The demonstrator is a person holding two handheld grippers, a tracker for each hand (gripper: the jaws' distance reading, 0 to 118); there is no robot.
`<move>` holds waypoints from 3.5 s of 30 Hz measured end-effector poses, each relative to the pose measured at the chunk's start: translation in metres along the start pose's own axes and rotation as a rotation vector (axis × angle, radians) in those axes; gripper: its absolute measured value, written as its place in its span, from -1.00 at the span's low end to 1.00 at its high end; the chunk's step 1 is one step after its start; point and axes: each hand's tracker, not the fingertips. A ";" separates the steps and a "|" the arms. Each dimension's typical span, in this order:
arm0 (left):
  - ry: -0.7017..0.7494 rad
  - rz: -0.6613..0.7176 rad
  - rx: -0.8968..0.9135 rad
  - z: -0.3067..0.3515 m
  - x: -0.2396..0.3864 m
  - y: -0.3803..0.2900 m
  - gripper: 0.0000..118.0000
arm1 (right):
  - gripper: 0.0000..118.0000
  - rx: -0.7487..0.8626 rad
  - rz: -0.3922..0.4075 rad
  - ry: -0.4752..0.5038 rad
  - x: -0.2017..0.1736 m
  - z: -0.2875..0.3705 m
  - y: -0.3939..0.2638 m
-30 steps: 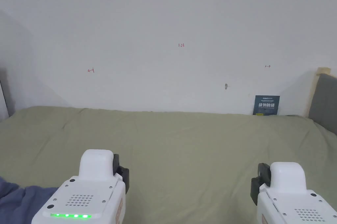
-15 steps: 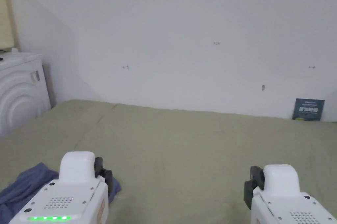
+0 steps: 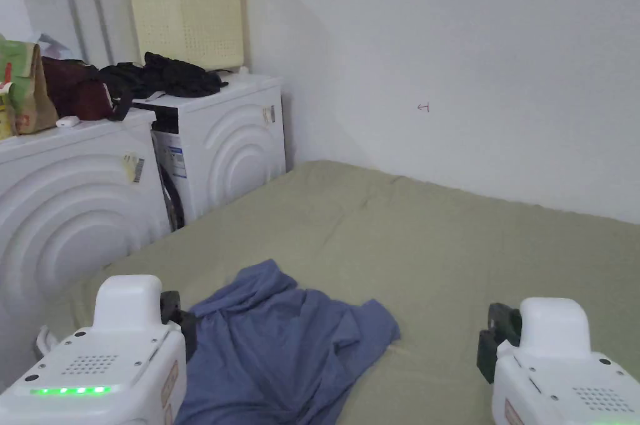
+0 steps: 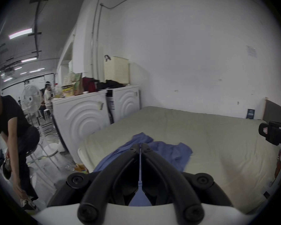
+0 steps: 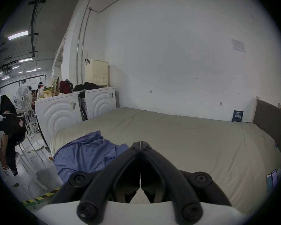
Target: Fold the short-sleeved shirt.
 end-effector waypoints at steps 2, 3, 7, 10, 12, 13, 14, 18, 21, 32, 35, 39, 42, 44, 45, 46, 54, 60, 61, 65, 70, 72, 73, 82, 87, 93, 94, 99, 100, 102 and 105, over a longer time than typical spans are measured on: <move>0.004 0.010 -0.011 -0.004 -0.004 -0.001 -0.99 | -1.00 -0.005 0.003 0.001 0.000 -0.001 -0.001; 0.006 0.011 -0.015 -0.007 -0.004 -0.002 -0.99 | -1.00 -0.010 0.006 -0.001 0.000 -0.003 -0.001; -0.008 0.015 -0.036 -0.020 -0.002 -0.005 -0.99 | -1.00 -0.027 0.020 -0.024 0.004 -0.011 -0.002; -0.052 0.020 -0.074 -0.036 0.003 -0.009 -0.99 | -1.00 -0.050 0.020 -0.030 0.007 -0.016 -0.008; -0.101 -0.009 -0.123 -0.055 0.013 -0.013 -0.99 | -1.00 -0.073 0.021 -0.035 0.007 -0.020 -0.015; -0.112 -0.024 -0.148 -0.066 0.019 -0.016 -0.99 | -1.00 -0.083 0.018 -0.036 0.007 -0.021 -0.018; -0.149 -0.029 -0.197 -0.080 0.025 -0.020 -0.99 | -1.00 -0.097 0.014 -0.033 0.007 -0.023 -0.023; -0.229 0.042 -0.393 -0.145 0.043 -0.040 -0.99 | -1.00 -0.174 0.018 -0.032 0.007 -0.038 -0.045; -0.246 -0.021 -0.480 -0.187 0.058 -0.058 -0.91 | -1.00 -0.217 0.024 -0.036 0.008 -0.049 -0.061; -0.365 -0.134 -0.774 -0.255 0.098 -0.118 0.98 | -1.00 -0.348 0.007 -0.031 0.013 -0.078 -0.100; -0.351 -0.163 -0.833 -0.281 0.111 -0.135 0.98 | -1.00 -0.374 -0.003 -0.028 0.016 -0.079 -0.108; -0.336 -0.189 -0.861 -0.292 0.118 -0.152 0.97 | -1.00 -0.396 -0.004 -0.032 0.020 -0.077 -0.114; -0.320 -0.173 -0.844 -0.286 0.116 -0.143 0.54 | -1.00 -0.400 -0.009 -0.031 0.024 -0.068 -0.114; -0.292 -0.170 -0.755 -0.278 0.112 -0.131 -0.69 | -1.00 -0.395 -0.007 -0.032 0.027 -0.055 -0.114; -0.275 -0.171 -0.738 -0.278 0.110 -0.126 -0.87 | -1.00 -0.389 -0.008 -0.038 0.029 -0.047 -0.112; -0.224 -0.180 -0.743 -0.277 0.108 -0.125 -0.87 | -1.00 -0.385 -0.013 -0.044 0.032 -0.039 -0.112; -0.269 -0.152 -0.735 -0.270 0.122 -0.111 -0.87 | -1.00 -0.378 -0.073 -0.155 0.072 0.025 -0.114; -0.398 -0.185 -0.678 -0.253 0.186 -0.088 -0.87 | -1.00 -0.337 -0.133 -0.263 0.113 0.057 -0.110; -0.419 -0.192 -0.667 -0.250 0.202 -0.084 -0.87 | -1.00 -0.334 -0.135 -0.281 0.119 0.061 -0.109; -0.537 -0.226 -0.647 -0.234 0.284 -0.072 -0.87 | -1.00 -0.324 -0.162 -0.360 0.149 0.084 -0.109; -0.711 -0.289 -0.634 -0.204 0.406 -0.069 -0.87 | -1.00 -0.325 -0.207 -0.481 0.193 0.112 -0.115; -0.798 -0.325 -0.632 -0.187 0.463 -0.068 -0.87 | -1.00 -0.326 -0.233 -0.536 0.213 0.124 -0.117; -0.822 -0.336 -0.615 -0.179 0.487 -0.068 -0.87 | -1.00 -0.325 -0.240 -0.557 0.222 0.129 -0.119; -1.194 -0.487 -0.588 -0.058 0.691 -0.080 -0.87 | -1.00 -0.341 -0.333 -0.724 0.291 0.159 -0.134; -1.291 -0.613 -0.677 -0.014 0.741 -0.124 -0.87 | -1.00 -0.349 -0.374 -0.761 0.315 0.160 -0.148; -1.171 -0.720 -0.723 -0.016 0.750 -0.182 -0.87 | -1.00 -0.360 -0.414 -0.756 0.325 0.155 -0.158; -1.175 -0.707 -0.718 -0.016 0.746 -0.182 -0.83 | -1.00 -0.360 -0.414 -0.754 0.326 0.154 -0.159; -1.195 -0.671 -0.615 -0.014 0.720 -0.169 0.92 | -1.00 -0.370 -0.407 -0.740 0.322 0.155 -0.159; -1.166 -0.673 -0.650 -0.014 0.712 -0.164 0.92 | -1.00 -0.368 -0.402 -0.737 0.319 0.155 -0.158; -1.170 -0.627 -0.603 -0.013 0.678 -0.129 0.92 | -1.00 -0.367 -0.380 -0.728 0.312 0.155 -0.154; -1.160 -0.522 -0.553 -0.011 0.620 -0.093 0.92 | -1.00 -0.342 -0.362 -0.697 0.298 0.160 -0.144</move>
